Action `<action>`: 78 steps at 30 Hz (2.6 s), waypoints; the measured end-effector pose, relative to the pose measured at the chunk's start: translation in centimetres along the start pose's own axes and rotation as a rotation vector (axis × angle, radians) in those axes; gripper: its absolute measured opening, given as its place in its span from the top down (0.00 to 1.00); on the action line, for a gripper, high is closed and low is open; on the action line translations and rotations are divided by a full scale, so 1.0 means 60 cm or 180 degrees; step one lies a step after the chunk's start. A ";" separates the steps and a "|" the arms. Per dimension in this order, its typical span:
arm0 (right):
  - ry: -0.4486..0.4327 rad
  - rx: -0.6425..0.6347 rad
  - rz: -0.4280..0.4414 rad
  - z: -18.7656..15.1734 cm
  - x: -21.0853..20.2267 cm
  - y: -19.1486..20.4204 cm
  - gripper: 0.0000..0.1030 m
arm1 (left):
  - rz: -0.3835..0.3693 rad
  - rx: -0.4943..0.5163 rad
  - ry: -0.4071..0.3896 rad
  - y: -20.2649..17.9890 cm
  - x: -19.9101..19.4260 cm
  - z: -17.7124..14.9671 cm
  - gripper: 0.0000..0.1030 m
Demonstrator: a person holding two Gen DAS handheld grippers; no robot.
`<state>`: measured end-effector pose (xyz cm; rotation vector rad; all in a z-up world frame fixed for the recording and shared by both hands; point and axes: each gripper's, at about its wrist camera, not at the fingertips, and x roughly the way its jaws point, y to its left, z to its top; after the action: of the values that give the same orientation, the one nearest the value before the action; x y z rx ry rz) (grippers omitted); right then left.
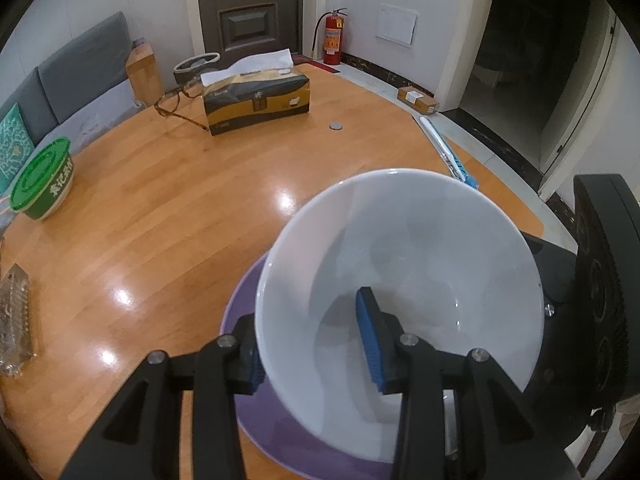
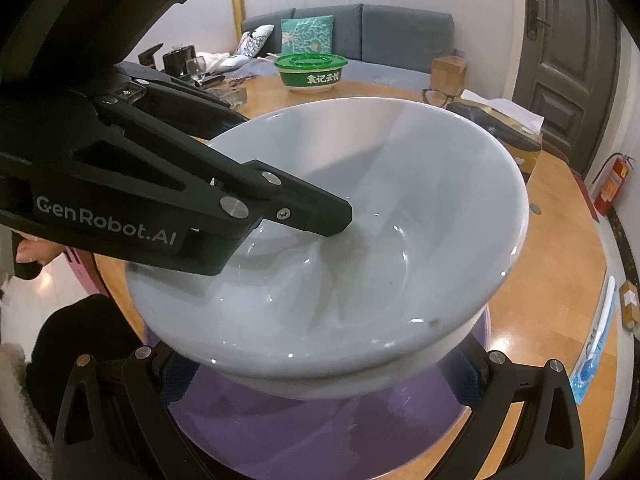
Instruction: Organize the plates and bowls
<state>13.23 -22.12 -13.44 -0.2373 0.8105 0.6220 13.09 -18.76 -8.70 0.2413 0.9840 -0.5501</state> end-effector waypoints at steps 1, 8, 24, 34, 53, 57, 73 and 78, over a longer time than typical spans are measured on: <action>0.0008 0.0023 0.0009 -0.002 -0.001 0.001 0.04 | -0.0005 -0.0013 0.0016 0.000 0.001 -0.001 0.66; 0.0012 0.0147 0.0122 -0.014 -0.001 -0.007 0.04 | -0.0053 -0.0039 0.0066 0.004 0.009 0.000 0.66; 0.0019 0.0192 0.0167 -0.018 -0.004 -0.012 0.03 | -0.0108 -0.0002 0.0171 0.008 0.014 0.008 0.65; 0.0016 0.0221 0.0040 -0.021 -0.012 -0.004 0.03 | -0.0047 -0.0084 0.0090 0.013 0.008 0.011 0.45; -0.0223 0.0365 -0.0287 -0.029 -0.139 0.022 0.03 | 0.0282 -0.0267 -0.0541 0.025 -0.138 -0.032 0.07; -0.0395 0.0376 -0.0418 -0.010 -0.177 0.032 0.03 | 0.0575 -0.0387 -0.0877 0.042 -0.183 -0.054 0.00; -0.1351 0.0378 -0.0966 0.080 -0.234 0.073 0.01 | 0.1381 -0.0924 -0.1878 0.092 -0.315 -0.139 0.00; -0.1627 0.0323 -0.1034 0.088 -0.242 0.099 0.01 | 0.1440 -0.1042 -0.2049 0.097 -0.341 -0.164 0.00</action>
<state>5.24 -21.34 1.07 -0.1045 0.2981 0.3102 0.34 -2.90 2.85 -0.0169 0.3582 -0.0294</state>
